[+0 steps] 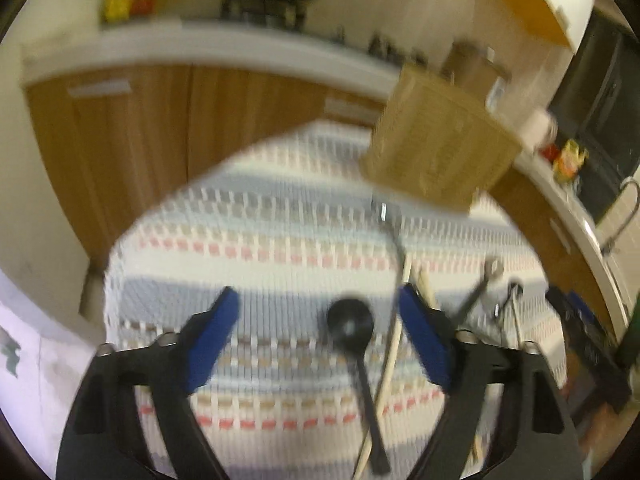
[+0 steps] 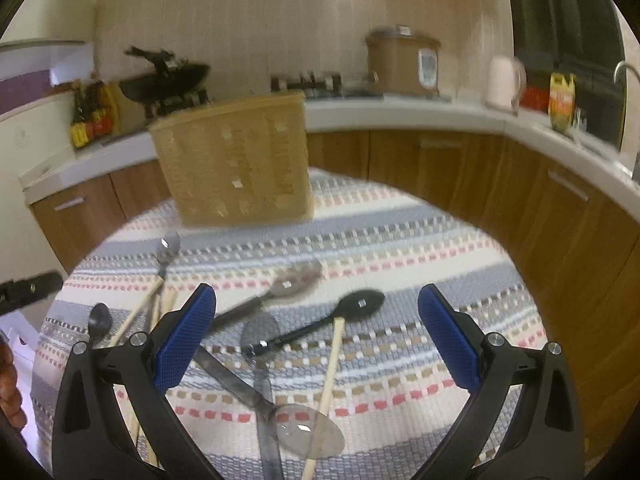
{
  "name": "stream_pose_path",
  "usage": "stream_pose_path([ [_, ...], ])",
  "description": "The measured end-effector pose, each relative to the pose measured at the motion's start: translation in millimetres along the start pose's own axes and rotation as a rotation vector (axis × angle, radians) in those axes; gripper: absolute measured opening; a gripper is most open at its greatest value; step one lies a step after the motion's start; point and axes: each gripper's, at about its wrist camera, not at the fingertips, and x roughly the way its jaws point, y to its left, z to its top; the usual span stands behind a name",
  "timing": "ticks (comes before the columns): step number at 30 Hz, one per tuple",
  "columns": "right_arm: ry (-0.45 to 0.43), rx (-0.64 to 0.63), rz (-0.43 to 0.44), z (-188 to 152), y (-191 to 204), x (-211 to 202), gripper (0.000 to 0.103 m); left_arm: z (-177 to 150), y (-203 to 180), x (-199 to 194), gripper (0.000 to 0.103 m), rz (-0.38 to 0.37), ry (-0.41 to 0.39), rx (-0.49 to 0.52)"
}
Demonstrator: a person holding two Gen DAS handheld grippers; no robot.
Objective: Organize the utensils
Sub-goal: 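Grasp the black ladle handle with the left gripper while the right gripper grasps the knife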
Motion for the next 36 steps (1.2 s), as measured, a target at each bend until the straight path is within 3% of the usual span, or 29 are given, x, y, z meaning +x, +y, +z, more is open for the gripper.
stream_pose_path([
  [3,0.139,0.046,0.044,11.0,-13.9,15.2,0.084,-5.7,-4.8,11.8,0.059,-0.069,0.110,0.045],
  [5,0.224,0.068,0.071,16.8,-22.0,24.9,0.067,-7.6,-6.9,21.3,0.055,-0.117,0.167,0.032],
  [7,0.298,0.094,0.100,22.5,-30.8,34.3,0.063,-9.4,-9.5,34.3,0.052,-0.132,0.219,0.022],
  [14,0.502,0.126,0.203,35.8,-38.4,59.3,0.059,-6.0,-30.5,53.2,0.052,-0.063,0.260,0.066],
  [22,0.591,0.225,0.314,53.6,-24.9,84.8,0.058,8.1,-37.7,58.6,0.050,0.003,0.273,0.136],
  [29,0.696,0.251,0.237,57.9,4.9,124.8,0.056,10.8,-48.5,63.4,0.050,0.044,0.277,0.220],
  [33,0.717,0.135,0.123,66.8,30.1,139.1,0.043,11.0,-49.1,63.1,0.041,0.057,0.263,0.240],
  [36,0.727,-0.004,0.062,72.2,53.2,144.9,0.042,11.0,-48.1,62.1,0.037,0.067,0.256,0.254],
])
